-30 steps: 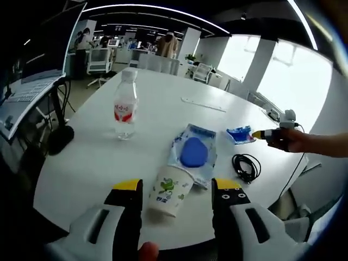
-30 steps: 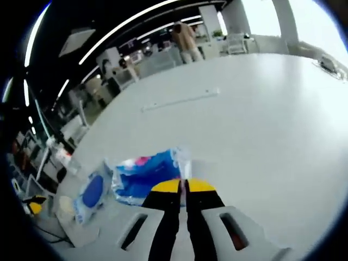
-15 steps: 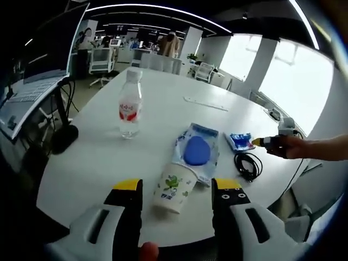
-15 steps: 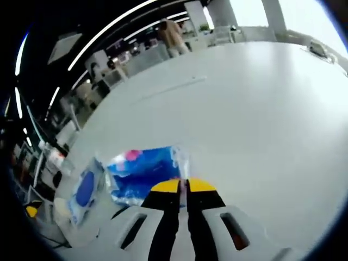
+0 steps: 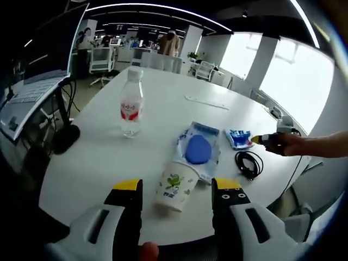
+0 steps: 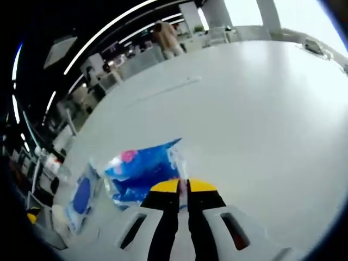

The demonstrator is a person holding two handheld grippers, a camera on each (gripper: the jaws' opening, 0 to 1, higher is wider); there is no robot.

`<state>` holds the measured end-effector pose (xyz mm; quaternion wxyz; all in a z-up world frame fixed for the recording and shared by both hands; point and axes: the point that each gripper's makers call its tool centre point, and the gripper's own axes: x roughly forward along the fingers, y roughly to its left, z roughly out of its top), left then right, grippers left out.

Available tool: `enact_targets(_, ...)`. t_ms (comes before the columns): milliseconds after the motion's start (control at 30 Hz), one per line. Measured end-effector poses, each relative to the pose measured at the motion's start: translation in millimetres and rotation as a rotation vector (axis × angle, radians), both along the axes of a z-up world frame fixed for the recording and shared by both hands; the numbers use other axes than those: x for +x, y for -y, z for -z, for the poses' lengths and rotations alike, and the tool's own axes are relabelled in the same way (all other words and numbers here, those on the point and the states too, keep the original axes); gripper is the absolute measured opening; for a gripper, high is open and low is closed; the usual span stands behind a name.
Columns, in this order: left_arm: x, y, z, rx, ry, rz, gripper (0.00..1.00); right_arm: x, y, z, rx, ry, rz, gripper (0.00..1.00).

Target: Arrange the tabletop items into an orderly group along one side of the table until the central work area is clear of visible clutter.

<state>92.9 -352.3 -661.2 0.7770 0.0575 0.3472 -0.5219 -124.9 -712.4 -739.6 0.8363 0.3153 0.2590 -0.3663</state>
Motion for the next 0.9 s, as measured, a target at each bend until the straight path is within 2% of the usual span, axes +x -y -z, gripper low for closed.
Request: enact_targets(900,-9.9,5.7,4.6,0.0,-0.013,0.015,0.5,-6.5,2.6,-0.8,-0.005,-0.016,-0.027,0.03)
